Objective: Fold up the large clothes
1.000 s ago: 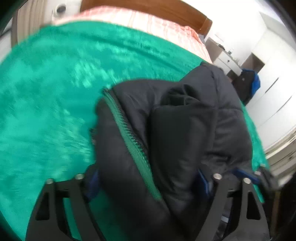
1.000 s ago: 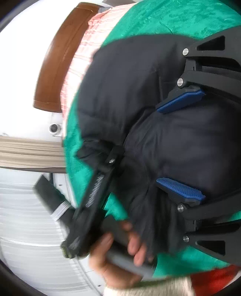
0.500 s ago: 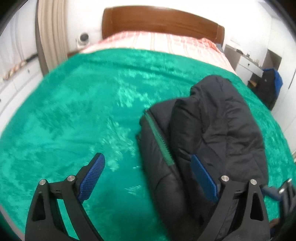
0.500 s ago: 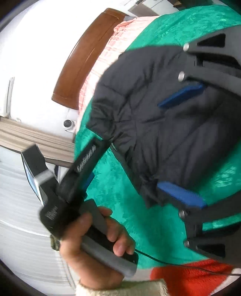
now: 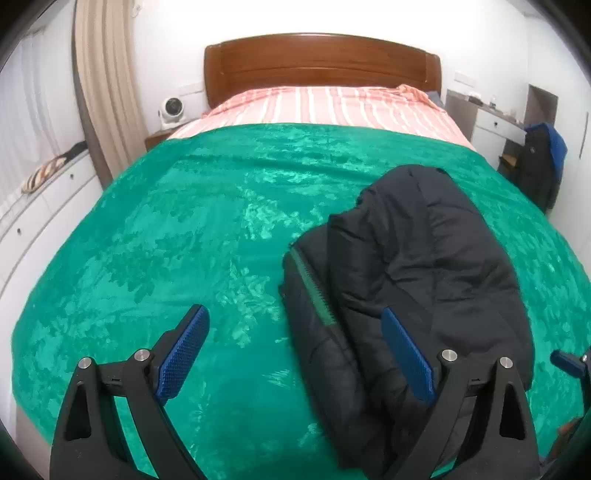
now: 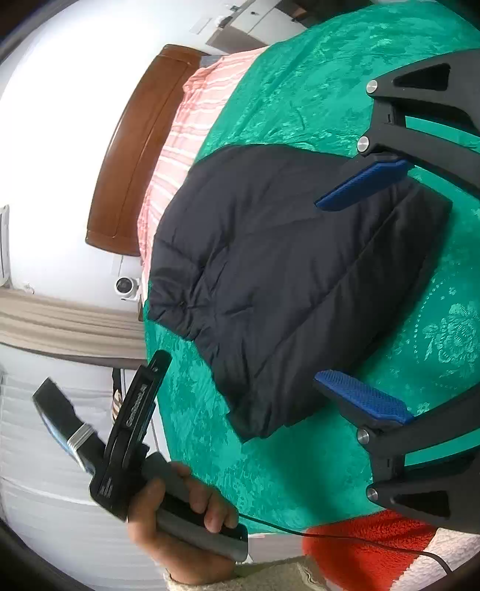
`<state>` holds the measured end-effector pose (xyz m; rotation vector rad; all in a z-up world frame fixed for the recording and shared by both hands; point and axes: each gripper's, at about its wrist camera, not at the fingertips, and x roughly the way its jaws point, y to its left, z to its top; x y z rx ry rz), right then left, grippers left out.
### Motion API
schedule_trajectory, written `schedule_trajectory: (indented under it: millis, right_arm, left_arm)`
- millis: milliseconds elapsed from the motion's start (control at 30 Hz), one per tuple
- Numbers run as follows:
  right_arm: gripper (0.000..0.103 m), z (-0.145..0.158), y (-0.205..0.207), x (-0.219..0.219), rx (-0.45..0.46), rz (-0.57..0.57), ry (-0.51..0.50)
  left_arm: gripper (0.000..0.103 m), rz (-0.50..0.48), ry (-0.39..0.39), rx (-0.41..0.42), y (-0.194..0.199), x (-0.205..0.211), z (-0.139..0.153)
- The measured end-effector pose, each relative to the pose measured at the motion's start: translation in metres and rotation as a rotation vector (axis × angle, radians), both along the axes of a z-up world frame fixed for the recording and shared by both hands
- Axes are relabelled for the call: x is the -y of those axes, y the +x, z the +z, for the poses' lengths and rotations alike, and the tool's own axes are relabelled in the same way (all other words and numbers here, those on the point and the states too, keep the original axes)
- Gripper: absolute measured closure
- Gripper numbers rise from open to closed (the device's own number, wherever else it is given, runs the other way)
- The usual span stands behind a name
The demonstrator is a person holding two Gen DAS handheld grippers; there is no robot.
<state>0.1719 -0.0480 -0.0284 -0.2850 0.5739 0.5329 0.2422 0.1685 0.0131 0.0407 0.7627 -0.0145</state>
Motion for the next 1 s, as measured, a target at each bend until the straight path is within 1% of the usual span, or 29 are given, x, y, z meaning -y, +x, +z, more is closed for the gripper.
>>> schedule_trajectory:
  millis: [33,67,100,133,167,200,233,267,300,333,367,400,433,467,533,600,633,667,733,767,800,833,867,933,967,1000]
  right_arm:
    - [0.015,0.001,0.000,0.002,-0.004,-0.003,0.003]
    - [0.015,0.001,0.002,0.004,-0.010,-0.008,0.008]
    - [0.015,0.005,0.001,0.010,-0.016,-0.013,0.017]
    - [0.015,0.007,0.004,0.016,-0.027,-0.020,0.037]
    - [0.015,0.009,0.010,0.023,-0.045,-0.034,0.069]
    - [0.015,0.012,0.017,0.034,-0.070,-0.058,0.112]
    - [0.015,0.014,0.028,0.050,-0.106,-0.097,0.171]
    - [0.015,0.015,0.037,0.063,-0.135,-0.126,0.214]
    - [0.015,0.013,0.054,0.085,-0.188,-0.180,0.287]
    - [0.013,0.010,0.064,0.097,-0.221,-0.206,0.324]
    - [0.012,0.004,0.079,0.113,-0.275,-0.236,0.375]
    - [0.011,-0.005,0.096,0.128,-0.343,-0.249,0.426]
    - [0.011,-0.017,0.114,0.139,-0.418,-0.235,0.469]
    - [0.011,-0.025,0.126,0.143,-0.468,-0.214,0.495]
    - [0.011,-0.050,0.156,0.147,-0.602,-0.109,0.578]
    - [0.011,-0.070,0.177,0.142,-0.675,-0.037,0.623]
    - [0.007,-0.079,0.186,0.139,-0.710,-0.011,0.642]
    - [0.001,-0.094,0.200,0.134,-0.771,0.020,0.686]
    - [0.000,-0.118,0.222,0.126,-0.864,0.029,0.747]
    - [0.000,-0.124,0.229,0.122,-0.881,0.035,0.754]
    - [0.000,-0.123,0.235,0.116,-0.866,0.043,0.736]
    - [0.004,-0.119,0.238,0.109,-0.828,0.055,0.695]
    - [0.009,-0.110,0.238,0.100,-0.770,0.072,0.634]
    - [0.014,-0.087,0.227,0.080,-0.637,0.104,0.477]
    - [0.016,-0.071,0.212,0.068,-0.530,0.134,0.380]
    - [0.018,-0.063,0.201,0.062,-0.464,0.157,0.333]
  left_arm:
    - [0.008,-0.005,-0.004,-0.001,0.000,0.001,0.000]
    - [0.008,-0.019,-0.029,-0.006,0.000,0.001,0.000]
    - [0.007,-0.048,-0.080,-0.017,0.000,0.000,0.000]
    - [0.006,-0.090,-0.155,-0.042,0.003,-0.003,-0.002]
    - [0.004,-0.142,-0.259,-0.099,0.009,-0.006,-0.010]
    - [0.004,-0.165,-0.322,-0.137,0.014,-0.009,-0.017]
    - [0.004,-0.174,-0.355,-0.161,0.019,-0.011,-0.024]
    - [0.004,-0.181,-0.371,-0.189,0.024,-0.012,-0.035]
    - [0.004,-0.186,-0.364,-0.218,0.031,-0.012,-0.047]
    - [0.004,-0.189,-0.358,-0.239,0.035,-0.012,-0.056]
    - [0.004,-0.198,-0.361,-0.273,0.041,-0.012,-0.069]
    - [0.001,-0.204,-0.375,-0.297,0.045,-0.012,-0.079]
    - [0.000,-0.207,-0.405,-0.320,0.051,-0.015,-0.090]
    - [0.000,-0.210,-0.437,-0.337,0.056,-0.018,-0.098]
    - [0.000,-0.210,-0.512,-0.380,0.067,-0.024,-0.113]
    - [0.000,-0.207,-0.583,-0.435,0.082,-0.031,-0.131]
    - [0.000,-0.215,-0.611,-0.463,0.089,-0.033,-0.140]
    - [0.000,-0.231,-0.629,-0.485,0.097,-0.033,-0.147]
    - [0.000,-0.269,-0.606,-0.498,0.112,-0.028,-0.153]
    - [0.000,-0.274,-0.599,-0.506,0.117,-0.025,-0.155]
    - [0.000,-0.269,-0.603,-0.521,0.124,-0.023,-0.157]
    - [0.000,-0.259,-0.610,-0.534,0.129,-0.022,-0.159]
    - [0.000,-0.248,-0.607,-0.536,0.130,-0.020,-0.158]
    - [0.003,-0.238,-0.584,-0.500,0.123,-0.011,-0.151]
    - [0.011,-0.249,-0.596,-0.461,0.114,-0.008,-0.146]
    - [0.016,-0.245,-0.607,-0.411,0.102,-0.007,-0.141]
